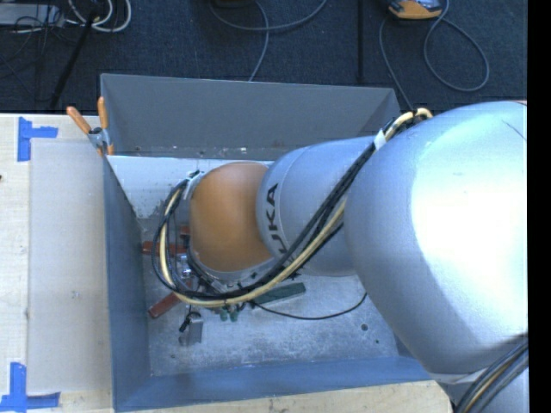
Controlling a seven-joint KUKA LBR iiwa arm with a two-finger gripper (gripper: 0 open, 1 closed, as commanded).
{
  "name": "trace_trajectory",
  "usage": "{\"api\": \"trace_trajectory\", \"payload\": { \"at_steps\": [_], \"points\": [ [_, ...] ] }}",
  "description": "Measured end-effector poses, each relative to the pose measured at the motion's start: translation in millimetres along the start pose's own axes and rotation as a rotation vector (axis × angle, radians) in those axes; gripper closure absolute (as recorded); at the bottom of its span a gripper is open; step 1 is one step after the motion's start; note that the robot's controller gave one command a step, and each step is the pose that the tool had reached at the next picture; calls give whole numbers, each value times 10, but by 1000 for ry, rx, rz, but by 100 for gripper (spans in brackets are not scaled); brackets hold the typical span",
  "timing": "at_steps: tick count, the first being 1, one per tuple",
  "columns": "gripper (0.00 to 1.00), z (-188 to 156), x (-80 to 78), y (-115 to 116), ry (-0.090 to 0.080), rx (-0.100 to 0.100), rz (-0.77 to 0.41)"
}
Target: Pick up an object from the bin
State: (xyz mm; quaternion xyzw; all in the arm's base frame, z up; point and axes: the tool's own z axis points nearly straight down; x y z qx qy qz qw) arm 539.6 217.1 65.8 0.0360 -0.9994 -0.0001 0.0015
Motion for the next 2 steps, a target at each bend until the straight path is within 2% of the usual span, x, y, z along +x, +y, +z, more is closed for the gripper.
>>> {"api": "trace_trajectory", "payload": {
  "at_steps": [1, 2],
  "points": [
    [100, -40, -9, -19, -2, 0, 6],
    [100, -1508, -61, -531, -11, 0, 45]
  ]
}}
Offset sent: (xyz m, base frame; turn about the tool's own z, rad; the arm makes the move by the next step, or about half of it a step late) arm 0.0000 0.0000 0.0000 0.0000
